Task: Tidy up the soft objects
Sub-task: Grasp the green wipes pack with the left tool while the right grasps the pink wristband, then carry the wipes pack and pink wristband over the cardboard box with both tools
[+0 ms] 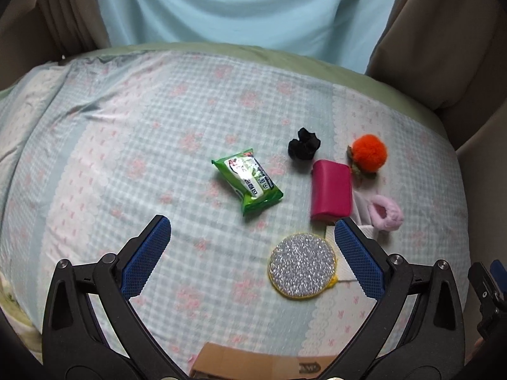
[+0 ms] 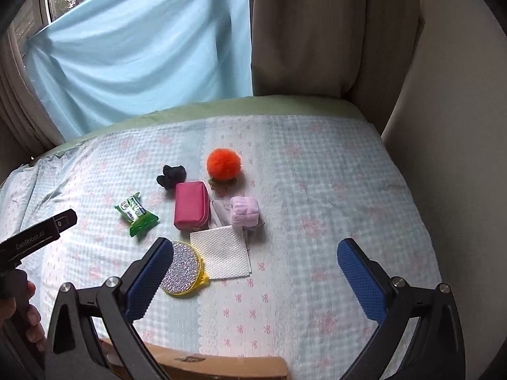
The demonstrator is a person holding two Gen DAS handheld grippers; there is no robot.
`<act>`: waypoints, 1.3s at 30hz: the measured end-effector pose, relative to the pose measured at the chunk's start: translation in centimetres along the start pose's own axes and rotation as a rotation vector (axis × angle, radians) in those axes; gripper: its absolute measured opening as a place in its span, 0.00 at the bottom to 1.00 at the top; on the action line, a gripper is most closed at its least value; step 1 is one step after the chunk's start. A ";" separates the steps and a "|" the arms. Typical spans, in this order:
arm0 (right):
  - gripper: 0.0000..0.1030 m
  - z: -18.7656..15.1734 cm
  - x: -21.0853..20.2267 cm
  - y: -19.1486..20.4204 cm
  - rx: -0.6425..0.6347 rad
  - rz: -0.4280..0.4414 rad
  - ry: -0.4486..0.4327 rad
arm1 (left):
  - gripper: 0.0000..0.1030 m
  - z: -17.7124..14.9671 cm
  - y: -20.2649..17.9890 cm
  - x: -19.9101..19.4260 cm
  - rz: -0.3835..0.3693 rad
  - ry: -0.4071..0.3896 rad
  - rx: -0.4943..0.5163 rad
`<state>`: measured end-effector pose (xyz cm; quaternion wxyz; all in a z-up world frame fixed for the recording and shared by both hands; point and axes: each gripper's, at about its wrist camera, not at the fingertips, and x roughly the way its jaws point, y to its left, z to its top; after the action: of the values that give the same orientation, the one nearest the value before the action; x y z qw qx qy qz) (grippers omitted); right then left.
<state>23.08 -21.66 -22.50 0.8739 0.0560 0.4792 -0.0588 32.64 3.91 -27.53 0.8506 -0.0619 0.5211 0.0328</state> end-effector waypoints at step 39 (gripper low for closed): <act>0.35 3.9 21.2 -0.6 0.025 0.119 0.155 | 0.36 5.0 1.0 16.1 0.053 0.143 -0.111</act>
<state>37.54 -23.90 -38.36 0.8353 0.0998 0.5405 -0.0084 44.24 5.48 -39.71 0.8053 -0.0973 0.5793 0.0799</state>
